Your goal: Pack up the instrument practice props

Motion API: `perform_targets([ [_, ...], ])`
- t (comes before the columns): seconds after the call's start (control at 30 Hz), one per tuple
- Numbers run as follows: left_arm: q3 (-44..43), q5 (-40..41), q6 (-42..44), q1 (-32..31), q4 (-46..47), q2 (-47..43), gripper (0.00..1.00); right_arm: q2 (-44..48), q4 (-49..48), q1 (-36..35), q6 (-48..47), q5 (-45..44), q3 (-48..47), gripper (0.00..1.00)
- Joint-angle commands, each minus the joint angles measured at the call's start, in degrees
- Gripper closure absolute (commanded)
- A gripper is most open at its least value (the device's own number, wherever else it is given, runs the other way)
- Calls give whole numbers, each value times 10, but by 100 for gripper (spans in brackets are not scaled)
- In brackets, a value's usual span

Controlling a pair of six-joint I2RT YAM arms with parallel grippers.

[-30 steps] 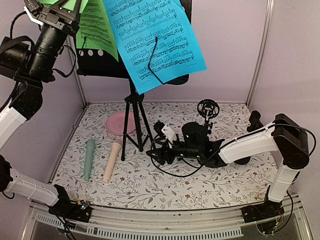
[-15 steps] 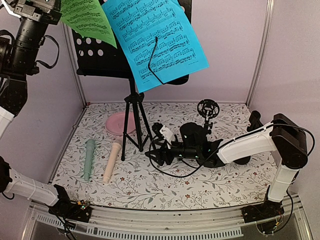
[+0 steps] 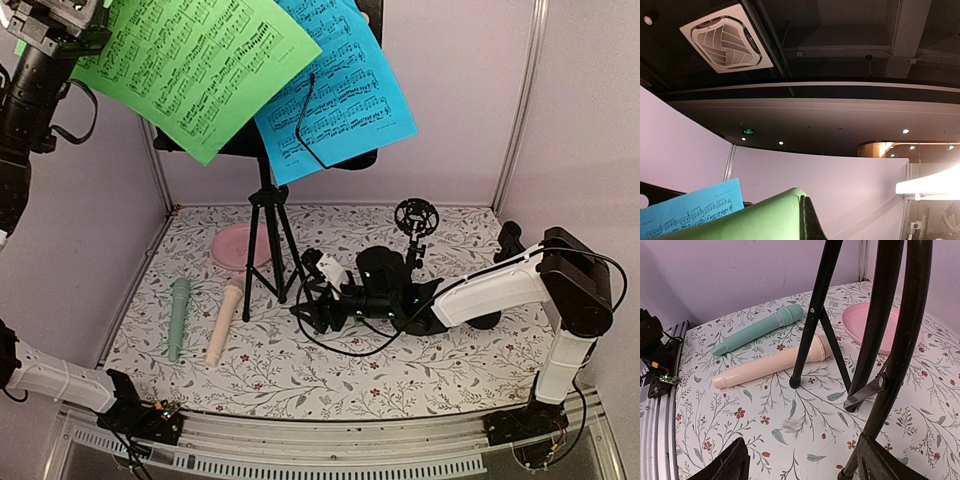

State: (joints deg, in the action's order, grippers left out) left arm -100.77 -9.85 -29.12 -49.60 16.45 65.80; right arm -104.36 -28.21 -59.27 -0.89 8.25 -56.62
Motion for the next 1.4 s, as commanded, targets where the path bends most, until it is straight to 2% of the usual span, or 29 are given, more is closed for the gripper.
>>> perform_targets([
  [0.0,84,-4,-20,-9,-73,-38,100,6,8,-3,-8,-15,-6,24],
  [0.07,127,-6,-23,-13,-97,-58,100,10,9,-3,-8,-18,-4,25],
  [0.27,178,-10,-6,-14,-226,-101,100,14,15,-4,-1,-16,-7,25],
  [0.43,153,42,25,-15,-350,-111,100,8,20,-3,6,-15,-9,25],
  [0.63,138,64,41,-20,-467,-88,100,25,42,-3,1,-53,-10,24],
  [0.9,232,129,50,-75,-479,-43,100,78,79,-4,8,-123,0,24],
  [1.1,240,162,66,-114,-485,35,100,120,148,-3,51,-208,-5,24],
  [1.37,236,205,76,-125,-492,134,100,142,214,-3,86,-275,14,23],
])
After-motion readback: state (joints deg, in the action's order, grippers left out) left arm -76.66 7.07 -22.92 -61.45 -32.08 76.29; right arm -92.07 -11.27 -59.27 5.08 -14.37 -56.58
